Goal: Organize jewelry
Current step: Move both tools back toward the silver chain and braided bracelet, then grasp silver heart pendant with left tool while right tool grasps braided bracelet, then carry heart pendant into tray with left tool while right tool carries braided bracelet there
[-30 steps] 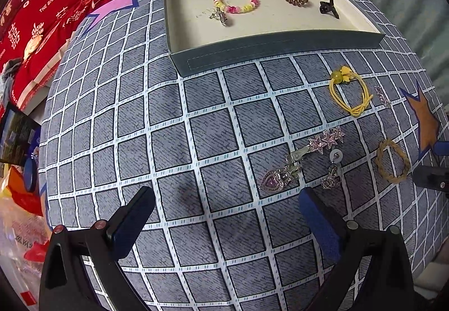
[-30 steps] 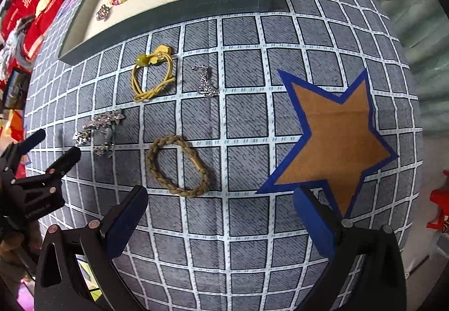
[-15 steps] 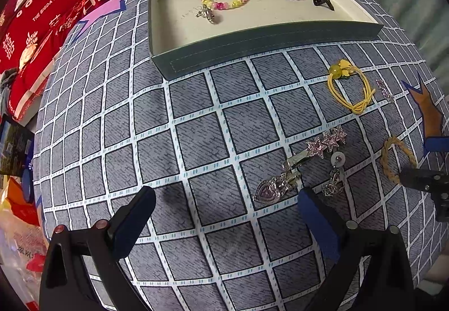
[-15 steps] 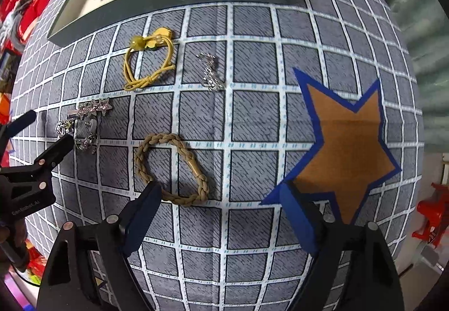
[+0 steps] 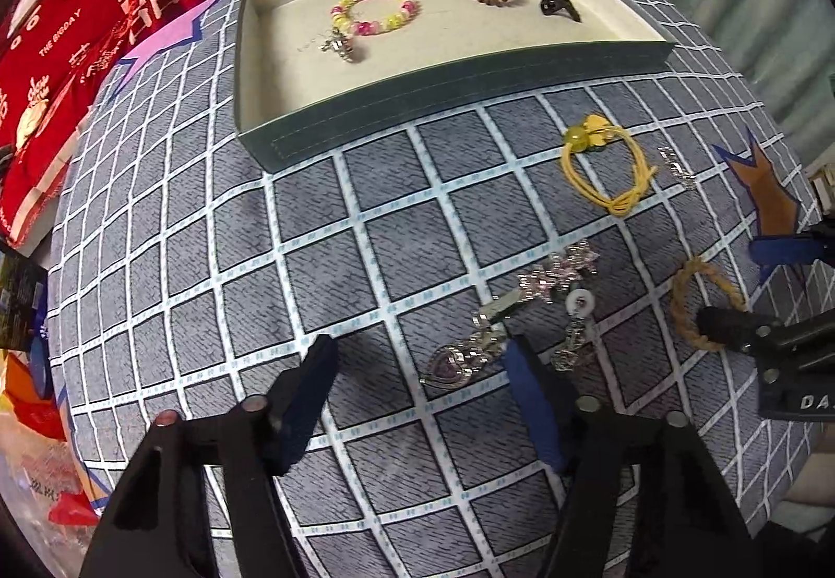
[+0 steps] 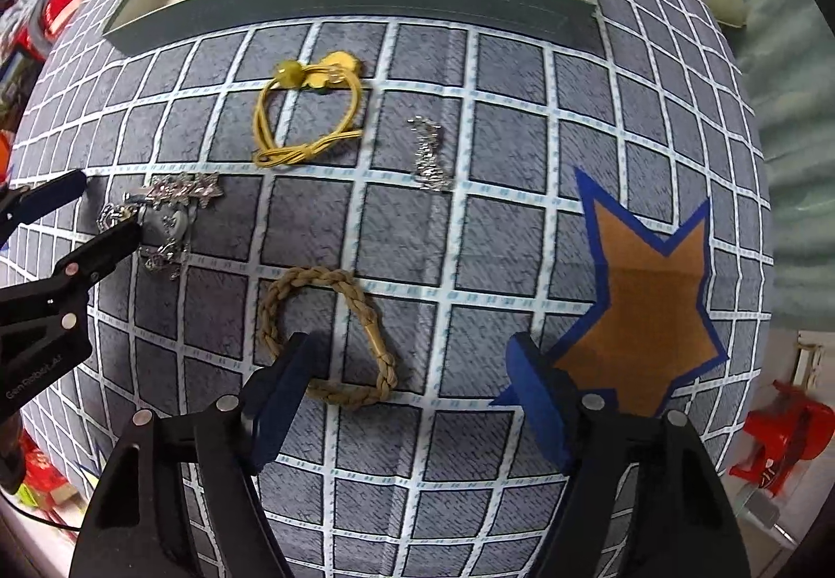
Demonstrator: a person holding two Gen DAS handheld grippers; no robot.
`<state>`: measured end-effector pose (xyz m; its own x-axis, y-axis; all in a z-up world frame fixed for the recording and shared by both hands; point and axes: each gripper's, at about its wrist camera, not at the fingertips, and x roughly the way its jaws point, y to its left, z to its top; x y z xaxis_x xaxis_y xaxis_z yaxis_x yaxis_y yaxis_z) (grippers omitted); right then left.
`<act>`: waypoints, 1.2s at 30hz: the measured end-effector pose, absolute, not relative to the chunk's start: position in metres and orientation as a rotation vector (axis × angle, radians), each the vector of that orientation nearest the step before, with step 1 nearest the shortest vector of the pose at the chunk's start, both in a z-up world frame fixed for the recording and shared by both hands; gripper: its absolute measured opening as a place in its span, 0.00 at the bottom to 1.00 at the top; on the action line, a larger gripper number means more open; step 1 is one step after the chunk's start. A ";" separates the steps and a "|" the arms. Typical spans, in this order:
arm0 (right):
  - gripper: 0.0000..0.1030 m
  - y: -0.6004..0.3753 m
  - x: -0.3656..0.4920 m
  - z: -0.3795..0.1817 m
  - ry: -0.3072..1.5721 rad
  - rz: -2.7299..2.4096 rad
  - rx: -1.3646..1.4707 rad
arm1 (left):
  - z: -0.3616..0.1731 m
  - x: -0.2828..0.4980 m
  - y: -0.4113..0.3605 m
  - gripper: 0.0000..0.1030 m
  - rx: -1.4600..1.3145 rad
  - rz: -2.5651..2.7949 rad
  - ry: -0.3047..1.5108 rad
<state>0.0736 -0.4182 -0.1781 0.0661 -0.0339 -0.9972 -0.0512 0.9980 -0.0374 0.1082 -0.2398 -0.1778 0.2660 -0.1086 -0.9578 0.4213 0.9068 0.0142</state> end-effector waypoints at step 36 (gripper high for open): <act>0.05 -0.410 0.068 -0.127 1.427 0.050 0.198 | -0.124 0.094 -0.197 0.38 0.003 -0.306 1.254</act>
<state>0.0681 -0.4101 -0.1269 0.1455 0.1527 -0.9775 0.0841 0.9825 0.1660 0.0941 -0.1965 -0.1245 0.2766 -0.2266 -0.9339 0.2295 0.9593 -0.1648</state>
